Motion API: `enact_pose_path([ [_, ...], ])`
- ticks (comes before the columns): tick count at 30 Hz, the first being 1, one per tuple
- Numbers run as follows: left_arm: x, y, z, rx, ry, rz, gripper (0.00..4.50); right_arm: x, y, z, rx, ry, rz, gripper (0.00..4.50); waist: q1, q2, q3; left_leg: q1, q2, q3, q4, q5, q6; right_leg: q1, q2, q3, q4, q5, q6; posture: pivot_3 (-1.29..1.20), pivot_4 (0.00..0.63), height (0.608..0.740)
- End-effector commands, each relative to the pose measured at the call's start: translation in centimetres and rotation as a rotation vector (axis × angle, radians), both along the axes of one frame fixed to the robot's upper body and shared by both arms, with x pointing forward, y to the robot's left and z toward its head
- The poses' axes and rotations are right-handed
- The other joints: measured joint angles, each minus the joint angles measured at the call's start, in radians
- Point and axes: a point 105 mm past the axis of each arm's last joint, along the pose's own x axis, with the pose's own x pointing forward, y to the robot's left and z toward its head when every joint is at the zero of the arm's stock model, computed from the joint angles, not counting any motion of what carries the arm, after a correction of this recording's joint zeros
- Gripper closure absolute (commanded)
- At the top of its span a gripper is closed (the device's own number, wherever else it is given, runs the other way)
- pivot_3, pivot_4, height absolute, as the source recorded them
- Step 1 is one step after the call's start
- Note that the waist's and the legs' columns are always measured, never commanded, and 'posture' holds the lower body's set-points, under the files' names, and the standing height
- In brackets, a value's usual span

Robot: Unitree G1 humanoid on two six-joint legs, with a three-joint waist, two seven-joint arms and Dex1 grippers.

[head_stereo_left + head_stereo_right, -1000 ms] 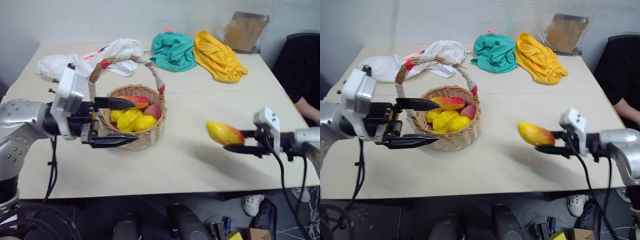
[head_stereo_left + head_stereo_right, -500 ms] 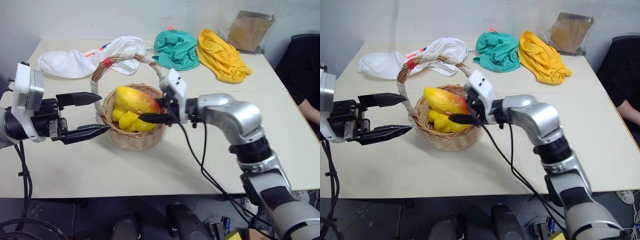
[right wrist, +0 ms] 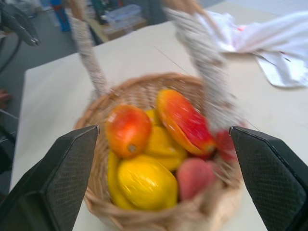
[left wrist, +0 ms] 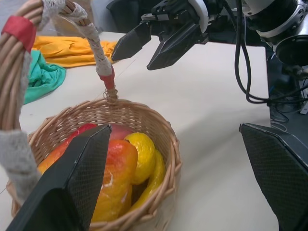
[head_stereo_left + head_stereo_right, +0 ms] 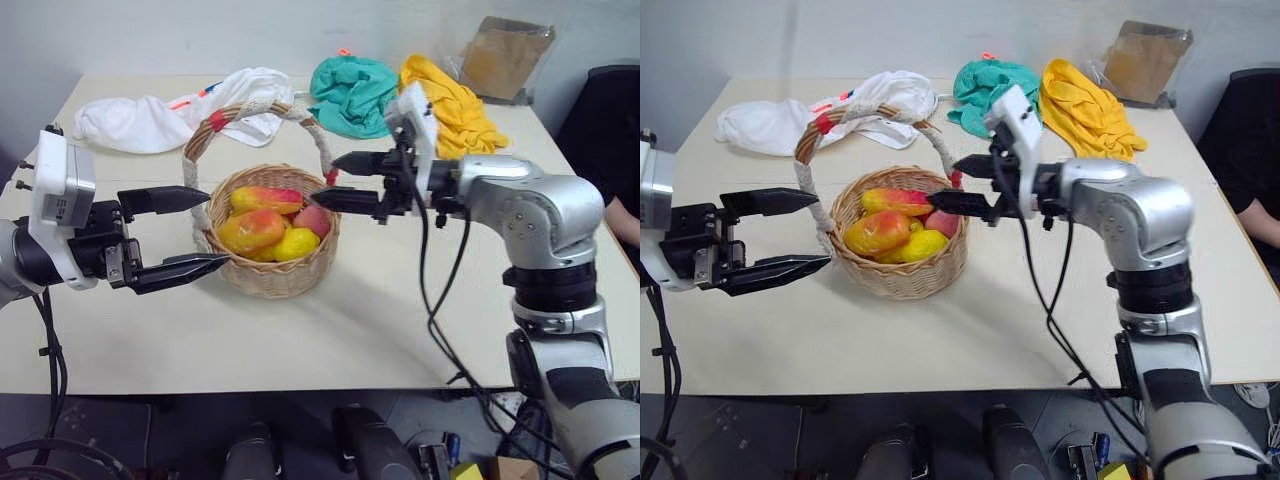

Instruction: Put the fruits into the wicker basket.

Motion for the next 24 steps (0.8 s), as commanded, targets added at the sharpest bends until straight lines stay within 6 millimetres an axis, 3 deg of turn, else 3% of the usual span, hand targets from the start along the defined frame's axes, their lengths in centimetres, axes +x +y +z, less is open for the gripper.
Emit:
enact_pose_path([
  [1, -0.2, -0.1, 1.0, 0.009, -0.045, -0.003, 0.00, 1.2, 0.5, 0.1, 0.004, -0.050, -0.054, 0.04, -0.010, 0.000, 0.000, 0.000, 0.000, 0.000, 0.000, 0.000, 0.000, 0.000, 0.000, 0.000, 0.001, 0.000, 0.000, 0.00, 0.150, 0.740],
  [8, 0.1, -0.3, 1.3, 0.017, -0.057, -0.016, 0.00, 4.2, 3.7, -0.2, 0.099, -0.032, -0.109, 0.04, -0.027, 0.000, 0.000, 0.000, 0.000, 0.000, 0.000, 0.002, -0.001, -0.001, 0.001, 0.000, 0.003, 0.000, 0.000, 0.00, 0.150, 0.740],
  [9, 0.1, -0.3, 1.4, 0.015, -0.060, -0.019, 0.00, 4.6, 3.8, -0.7, 0.089, -0.045, -0.130, 0.21, -0.027, 0.000, 0.000, 0.000, 0.000, 0.000, 0.000, 0.002, -0.001, -0.002, 0.001, 0.000, 0.003, 0.000, 0.000, 0.00, 0.150, 0.740],
  [12, 0.2, -0.7, 1.6, 0.003, -0.068, -0.027, 0.00, 5.1, 4.0, -1.4, 0.090, -0.060, -0.148, 0.97, -0.023, 0.000, 0.000, -0.001, 0.000, -0.001, -0.001, 0.002, -0.001, -0.001, 0.000, 0.000, 0.002, 0.000, 0.000, 0.00, 0.150, 0.740],
  [19, 0.4, -1.0, 1.6, -0.006, -0.073, -0.037, 0.00, 3.2, 4.5, -0.5, 0.140, -0.091, -0.075, 3.53, -0.018, 0.000, 0.000, -0.001, 0.000, 0.000, -0.001, 0.002, -0.001, -0.003, 0.000, 0.000, 0.002, 0.000, 0.000, 0.00, 0.150, 0.740],
  [22, 0.5, -1.1, 1.6, -0.007, -0.070, -0.055, 0.00, 2.1, 3.4, 0.7, 0.153, -0.139, -0.092, 4.28, -0.018, 0.000, 0.000, -0.002, 0.000, 0.000, -0.001, 0.002, -0.001, -0.003, 0.000, 0.000, 0.003, 0.000, 0.000, 0.00, 0.150, 0.740],
  [24, 0.6, -1.4, 1.7, -0.012, -0.071, -0.073, 0.00, 1.3, 1.7, 1.7, 0.177, -0.171, -0.104, 4.28, -0.015, 0.000, 0.000, -0.002, 0.000, 0.000, -0.001, 0.002, -0.001, -0.004, 0.000, 0.000, 0.003, 0.000, 0.000, 0.00, 0.150, 0.740],
])
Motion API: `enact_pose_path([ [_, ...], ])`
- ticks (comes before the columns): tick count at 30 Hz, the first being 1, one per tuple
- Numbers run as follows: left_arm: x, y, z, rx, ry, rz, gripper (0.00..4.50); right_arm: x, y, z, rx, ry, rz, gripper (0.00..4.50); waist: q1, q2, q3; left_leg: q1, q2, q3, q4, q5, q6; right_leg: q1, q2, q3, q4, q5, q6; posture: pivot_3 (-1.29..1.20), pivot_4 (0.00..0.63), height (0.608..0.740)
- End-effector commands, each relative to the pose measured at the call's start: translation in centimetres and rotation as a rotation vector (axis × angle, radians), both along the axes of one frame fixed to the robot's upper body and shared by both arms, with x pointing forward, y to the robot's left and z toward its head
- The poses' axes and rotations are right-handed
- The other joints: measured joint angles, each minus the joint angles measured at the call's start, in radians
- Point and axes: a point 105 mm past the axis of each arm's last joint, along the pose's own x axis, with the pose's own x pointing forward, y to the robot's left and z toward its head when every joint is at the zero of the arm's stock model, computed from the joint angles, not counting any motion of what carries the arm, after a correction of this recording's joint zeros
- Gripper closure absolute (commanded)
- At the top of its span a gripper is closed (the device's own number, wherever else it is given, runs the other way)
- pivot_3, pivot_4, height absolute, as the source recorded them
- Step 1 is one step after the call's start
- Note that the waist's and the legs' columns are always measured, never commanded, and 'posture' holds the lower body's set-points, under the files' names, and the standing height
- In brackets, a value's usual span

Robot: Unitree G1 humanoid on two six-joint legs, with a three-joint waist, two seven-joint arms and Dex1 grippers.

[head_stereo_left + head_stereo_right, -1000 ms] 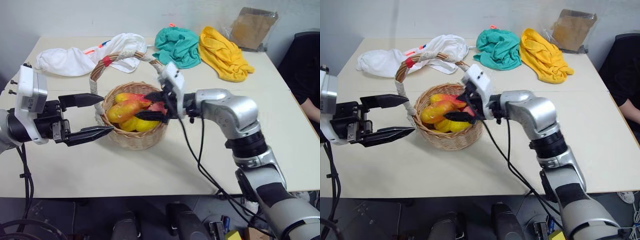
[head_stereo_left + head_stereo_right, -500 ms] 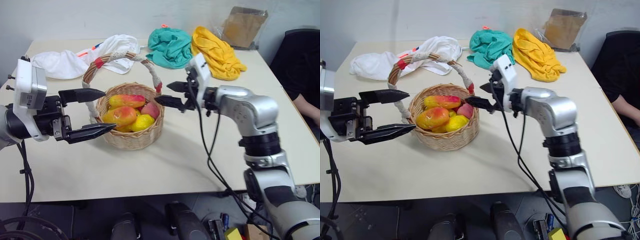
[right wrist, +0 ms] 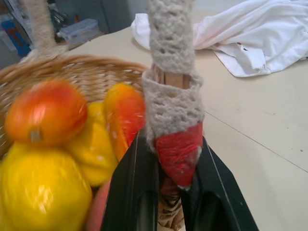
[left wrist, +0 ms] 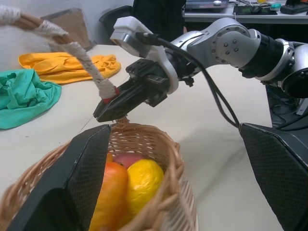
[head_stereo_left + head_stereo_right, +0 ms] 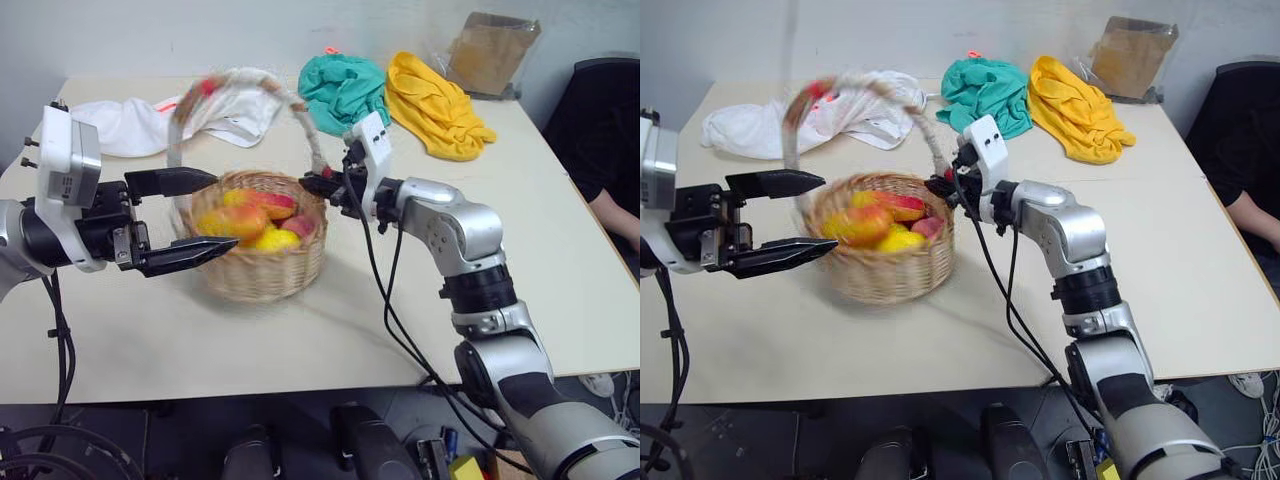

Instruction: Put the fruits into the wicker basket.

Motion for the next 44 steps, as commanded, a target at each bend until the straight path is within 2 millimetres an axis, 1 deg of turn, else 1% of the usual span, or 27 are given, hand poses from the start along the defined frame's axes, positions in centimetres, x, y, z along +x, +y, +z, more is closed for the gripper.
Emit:
enact_pose_path([
  [1, -0.2, -0.3, 1.0, -0.010, -0.046, -0.037, 0.00, -2.4, -2.9, 4.4, 0.089, -0.142, 0.001, 4.28, 0.002, 0.000, 0.000, 0.000, 0.000, 0.000, 0.000, 0.000, 0.000, 0.000, 0.000, 0.000, 0.000, 0.000, 0.000, 0.00, 0.150, 0.740],
  [3, -0.1, -0.5, 1.0, -0.017, -0.044, -0.056, 0.00, -3.4, -5.4, 5.5, 0.122, -0.184, -0.020, 4.28, 0.011, 0.000, 0.000, -0.001, 0.000, -0.001, 0.000, 0.000, 0.000, 0.000, 0.000, -0.001, 0.000, 0.000, 0.000, 0.00, 0.150, 0.740],
  [5, 0.1, -0.8, 0.8, -0.014, -0.037, -0.078, 0.00, -4.0, -8.5, 6.6, 0.150, -0.230, -0.090, 4.28, 0.020, 0.000, 0.000, -0.001, 0.000, -0.001, 0.000, 0.000, 0.000, 0.000, 0.000, -0.001, -0.002, 0.000, 0.000, 0.00, 0.150, 0.740],
  [8, 0.4, -1.0, 0.4, -0.011, -0.030, -0.103, 0.00, -4.8, -13.2, 7.6, 0.165, -0.264, -0.216, 4.28, 0.028, 0.000, 0.000, -0.001, -0.001, 0.000, 0.000, 0.000, 0.001, 0.000, 0.000, 0.000, -0.003, 0.000, 0.000, 0.00, 0.150, 0.740],
  [10, 0.8, -1.1, 0.2, -0.009, -0.027, -0.111, 0.00, -5.4, -17.3, 7.9, 0.129, -0.298, -0.344, 4.28, 0.030, 0.000, 0.000, -0.001, -0.001, 0.000, 0.000, 0.000, 0.001, 0.000, 0.000, 0.000, -0.003, 0.000, 0.000, 0.00, 0.150, 0.740],
  [13, 1.4, -1.4, 0.1, -0.013, -0.025, -0.129, 0.00, -5.9, -22.3, 7.3, 0.060, -0.303, -0.518, 4.28, 0.032, 0.000, 0.000, 0.000, -0.001, 0.000, 0.000, 0.000, 0.001, 0.001, 0.000, 0.000, -0.003, 0.000, 0.000, 0.00, 0.150, 0.740],
  [14, 1.6, -1.5, 0.1, -0.017, -0.025, -0.136, 0.00, -6.1, -23.6, 6.8, 0.036, -0.298, -0.562, 4.28, 0.032, 0.000, 0.000, 0.000, -0.001, 0.000, 0.000, 0.000, 0.001, 0.001, 0.000, 0.000, -0.003, 0.000, 0.000, 0.00, 0.150, 0.740],
  [16, 1.8, -1.7, 0.1, -0.022, -0.025, -0.151, 0.00, -6.3, -25.6, 5.5, -0.024, -0.282, -0.635, 4.28, 0.031, 0.000, 0.000, 0.001, -0.001, 0.000, 0.000, 0.000, 0.001, 0.004, 0.000, 0.000, -0.004, 0.000, 0.000, 0.00, 0.150, 0.740],
  [18, 2.1, -2.0, 0.1, -0.029, -0.026, -0.163, 0.00, -6.3, -27.6, 3.4, -0.071, -0.252, -0.718, 4.28, 0.024, 0.000, 0.000, 0.004, -0.001, 0.000, -0.001, 0.000, 0.001, 0.006, 0.001, 0.001, -0.005, 0.000, 0.001, 0.00, 0.150, 0.740],
  [20, 2.3, -2.3, 0.2, -0.037, -0.027, -0.178, 0.00, -6.3, -29.0, 1.4, -0.092, -0.219, -0.772, 4.28, 0.023, 0.000, 0.000, 0.005, -0.001, 0.000, 0.000, 0.000, 0.001, 0.007, 0.002, 0.001, -0.004, 0.000, 0.001, 0.00, 0.150, 0.740],
  [22, 2.5, -2.5, 0.3, -0.042, -0.026, -0.186, 0.00, -6.4, -29.4, -0.1, -0.105, -0.204, -0.787, 4.28, 0.022, 0.001, 0.000, 0.006, -0.001, 0.001, 0.000, 0.001, 0.000, 0.007, 0.002, 0.002, -0.003, 0.001, 0.001, 0.00, 0.150, 0.740],
  [25, 2.6, -2.6, 0.2, -0.046, -0.019, -0.192, 0.00, -6.9, -29.4, -1.3, -0.072, -0.177, -0.769, 3.19, 0.023, 0.002, 0.000, 0.007, -0.001, 0.000, 0.000, 0.002, -0.001, 0.008, 0.002, 0.002, -0.001, 0.001, 0.001, 0.00, 0.150, 0.740],
  [26, 2.7, -2.6, 0.2, -0.045, -0.014, -0.195, 0.00, -7.4, -29.4, -1.5, -0.071, -0.163, -0.754, 2.98, 0.025, 0.002, 0.000, 0.007, -0.001, 0.000, 0.000, 0.003, -0.001, 0.008, 0.003, 0.002, -0.001, 0.001, 0.001, 0.00, 0.150, 0.740],
  [27, 2.6, -2.6, 0.1, -0.043, -0.010, -0.198, 0.00, -7.8, -29.4, -1.6, -0.073, -0.154, -0.743, 2.61, 0.026, 0.002, 0.000, 0.007, -0.001, 0.000, 0.000, 0.003, -0.001, 0.009, 0.002, 0.002, 0.000, 0.001, 0.002, 0.00, 0.150, 0.740],
  [29, 2.7, -2.5, -0.2, -0.021, -0.006, -0.200, 0.00, -9.9, -30.0, -1.8, -0.187, -0.111, -0.687, 2.03, 0.030, 0.002, 0.000, 0.007, -0.001, -0.001, 0.000, 0.003, -0.001, 0.009, 0.002, 0.002, 0.000, 0.001, 0.002, 0.00, 0.150, 0.740],
  [30, 2.8, -2.4, -0.3, -0.014, -0.005, -0.200, 0.00, -10.6, -30.2, -1.8, -0.227, -0.099, -0.665, 1.67, 0.035, 0.003, 0.001, 0.007, -0.002, -0.001, 0.000, 0.003, -0.001, 0.009, 0.002, 0.002, -0.001, 0.001, 0.002, 0.00, 0.150, 0.740],
  [32, 3.0, -2.3, -0.4, -0.007, -0.002, -0.197, 0.00, -12.7, -32.5, -0.3, -0.269, -0.057, -0.687, 1.07, 0.042, 0.004, 0.001, 0.007, -0.004, -0.002, -0.001, 0.003, 0.000, 0.009, 0.001, 0.002, -0.002, 0.000, 0.002, 0.00, 0.150, 0.740],
  [33, 3.1, -2.2, -0.4, -0.006, -0.002, -0.197, 0.00, -13.3, -33.1, 0.3, -0.275, -0.041, -0.694, 0.70, 0.044, 0.004, 0.001, 0.007, -0.005, -0.001, -0.001, 0.003, 0.001, 0.009, 0.000, 0.002, -0.002, 0.000, 0.003, 0.00, 0.150, 0.740],
  [35, 3.3, -2.0, -0.4, -0.001, 0.001, -0.201, 0.00, -15.9, -34.5, 1.4, -0.315, 0.025, -0.662, 0.05, 0.050, 0.004, 0.001, 0.007, -0.005, -0.001, 0.000, 0.003, 0.002, 0.010, 0.000, 0.002, -0.003, 0.001, 0.004, 0.00, 0.150, 0.740],
  [36, 3.3, -1.9, -0.4, 0.003, 0.002, -0.203, 0.00, -16.9, -34.9, 2.0, -0.325, 0.051, -0.643, 0.05, 0.050, 0.003, 0.001, 0.007, -0.006, -0.001, 0.000, 0.003, 0.003, 0.011, 0.000, 0.002, -0.004, 0.001, 0.005, 0.00, 0.150, 0.740],
  [38, 3.5, -1.7, -0.4, 0.014, 0.004, -0.205, 0.00, -18.1, -35.4, 3.2, -0.324, 0.072, -0.629, 0.05, 0.048, 0.001, 0.001, 0.011, -0.006, -0.002, -0.002, 0.002, 0.003, 0.017, 0.002, 0.001, -0.010, 0.002, 0.005, 0.00, 0.150, 0.740],
  [40, 3.7, -1.4, -0.5, 0.031, -0.006, -0.197, 0.00, -18.9, -36.2, 4.3, -0.286, 0.085, -0.640, 0.05, 0.042, 0.001, 0.002, 0.022, -0.005, -0.002, -0.006, 0.001, 0.004, 0.028, 0.002, 0.001, -0.018, 0.002, 0.005, 0.00, 0.150, 0.740],
  [41, 4.1, -1.3, -0.6, 0.032, -0.012, -0.187, 0.00, -19.1, -36.2, 4.4, -0.272, 0.095, -0.633, 0.05, 0.038, 0.001, 0.002, 0.024, -0.004, -0.002, -0.008, 0.001, 0.005, 0.031, 0.001, 0.001, -0.020, 0.002, 0.005, 0.00, 0.150, 0.740],
  [44, 5.1, -1.3, -0.5, 0.003, -0.022, -0.153, 0.00, -18.8, -35.9, 3.7, -0.279, 0.108, -0.598, 0.05, 0.035, 0.000, 0.001, 0.023, -0.006, -0.002, -0.010, 0.000, 0.007, 0.031, -0.001, 0.001, -0.022, 0.003, 0.007, 0.00, 0.150, 0.740],
])
